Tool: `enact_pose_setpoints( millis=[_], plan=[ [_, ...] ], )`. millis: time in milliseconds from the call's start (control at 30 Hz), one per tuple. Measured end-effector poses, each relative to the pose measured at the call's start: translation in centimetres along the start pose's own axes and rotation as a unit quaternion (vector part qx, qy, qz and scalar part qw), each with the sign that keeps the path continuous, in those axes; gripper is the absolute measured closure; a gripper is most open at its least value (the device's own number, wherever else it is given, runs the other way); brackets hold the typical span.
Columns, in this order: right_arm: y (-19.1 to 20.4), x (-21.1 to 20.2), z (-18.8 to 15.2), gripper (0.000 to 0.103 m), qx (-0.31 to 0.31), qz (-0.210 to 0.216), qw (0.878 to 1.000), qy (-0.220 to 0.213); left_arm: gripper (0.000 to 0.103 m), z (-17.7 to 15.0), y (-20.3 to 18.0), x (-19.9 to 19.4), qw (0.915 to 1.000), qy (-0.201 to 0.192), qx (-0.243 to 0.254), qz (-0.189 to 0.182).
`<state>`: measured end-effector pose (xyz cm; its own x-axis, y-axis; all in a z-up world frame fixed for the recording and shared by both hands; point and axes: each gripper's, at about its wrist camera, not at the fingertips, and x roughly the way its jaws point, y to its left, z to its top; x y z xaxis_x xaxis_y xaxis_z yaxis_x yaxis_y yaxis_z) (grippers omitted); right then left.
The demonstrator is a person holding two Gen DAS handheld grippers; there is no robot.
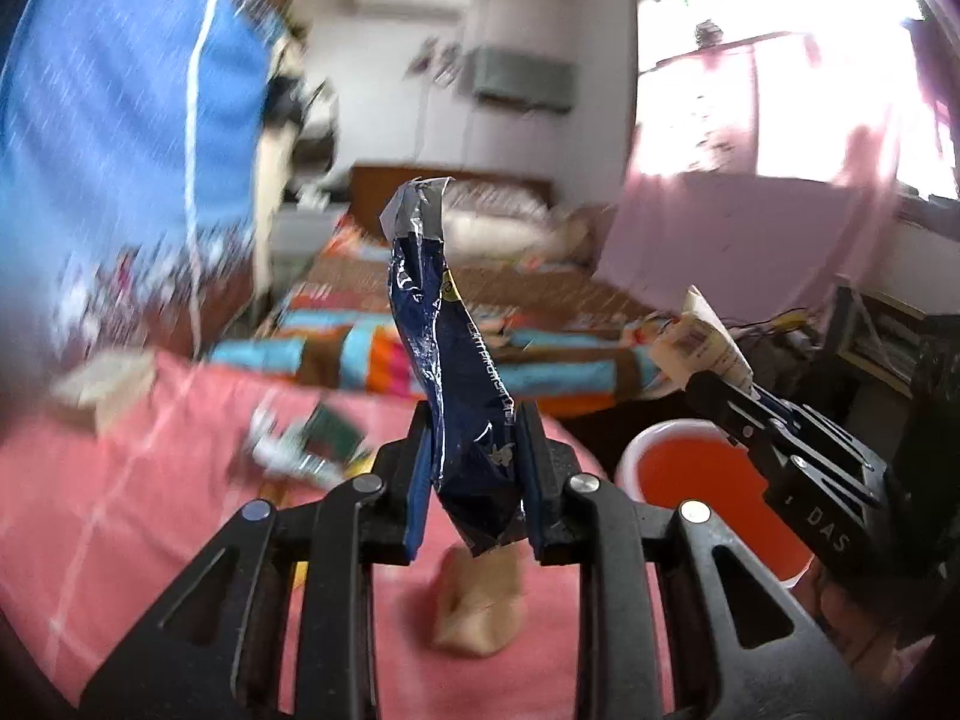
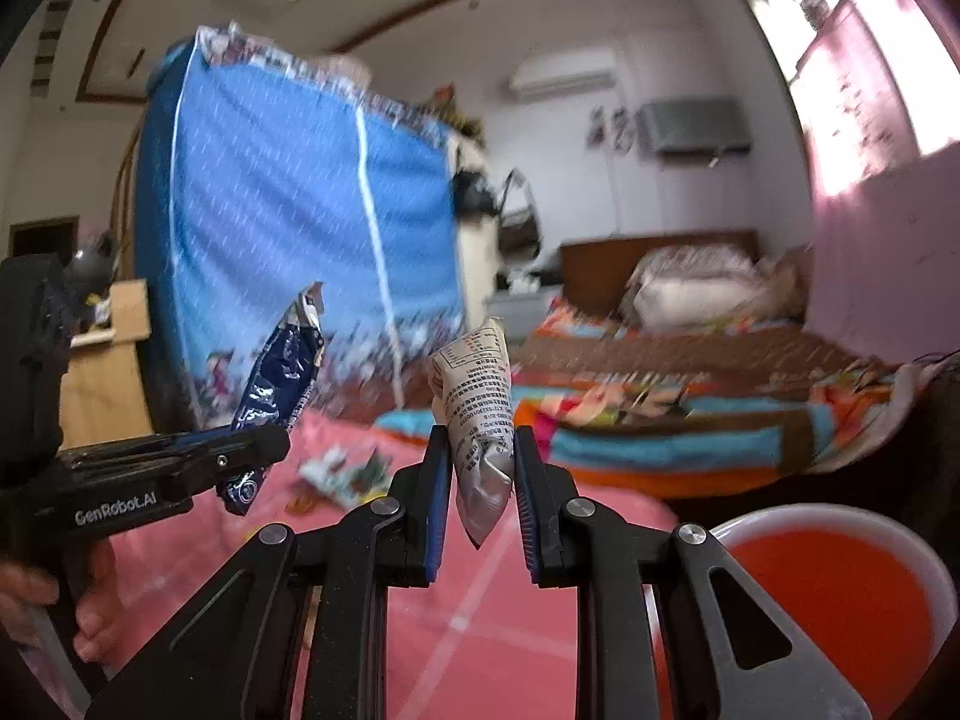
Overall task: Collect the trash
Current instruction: 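Carry the blue wrapper with the left tool over the bucket while the right tool carries the white bag, then open both tools to drop the wrapper and bag into the bucket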
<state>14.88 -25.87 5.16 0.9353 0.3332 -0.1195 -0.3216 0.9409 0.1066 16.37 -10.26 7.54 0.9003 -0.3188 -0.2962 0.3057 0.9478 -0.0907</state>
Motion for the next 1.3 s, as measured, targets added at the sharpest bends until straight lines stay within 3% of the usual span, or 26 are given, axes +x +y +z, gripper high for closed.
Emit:
enact_pose_setpoints(
  millis=[233, 433, 600, 800, 1100, 1300],
  plan=[
    [-3.5, -4.6, 1.6, 0.085, 0.016, -0.070, 0.995, -0.068, 0.073, 0.8, -4.7, 0.9, 0.9953, -0.038, 0.061, -0.065],
    [-6.6, -6.5, 1.5, 0.085, 0.042, -0.123, 0.989, -0.072, 0.073, 0.4, -8.5, 2.0, 0.9872, -0.023, 0.098, -0.124],
    [-9.1, -7.0, 0.6, 0.084, 0.060, -0.160, 0.985, -0.035, 0.073, -0.4, -11.0, 3.5, 0.9804, 0.015, 0.107, -0.164],
    [-11.3, -6.4, -1.3, 0.082, 0.077, -0.194, 0.977, 0.042, 0.073, -1.4, -12.9, 6.3, 0.9718, 0.091, 0.089, -0.199],
    [-13.8, -6.1, -3.6, 0.080, 0.118, -0.205, 0.964, 0.123, 0.071, -3.3, -14.8, 10.3, 0.9526, 0.208, 0.050, -0.216],
    [-14.5, -5.9, -4.1, 0.075, 0.129, -0.207, 0.958, 0.151, 0.067, -3.9, -15.0, 11.4, 0.9451, 0.244, 0.033, -0.214]
  ],
)
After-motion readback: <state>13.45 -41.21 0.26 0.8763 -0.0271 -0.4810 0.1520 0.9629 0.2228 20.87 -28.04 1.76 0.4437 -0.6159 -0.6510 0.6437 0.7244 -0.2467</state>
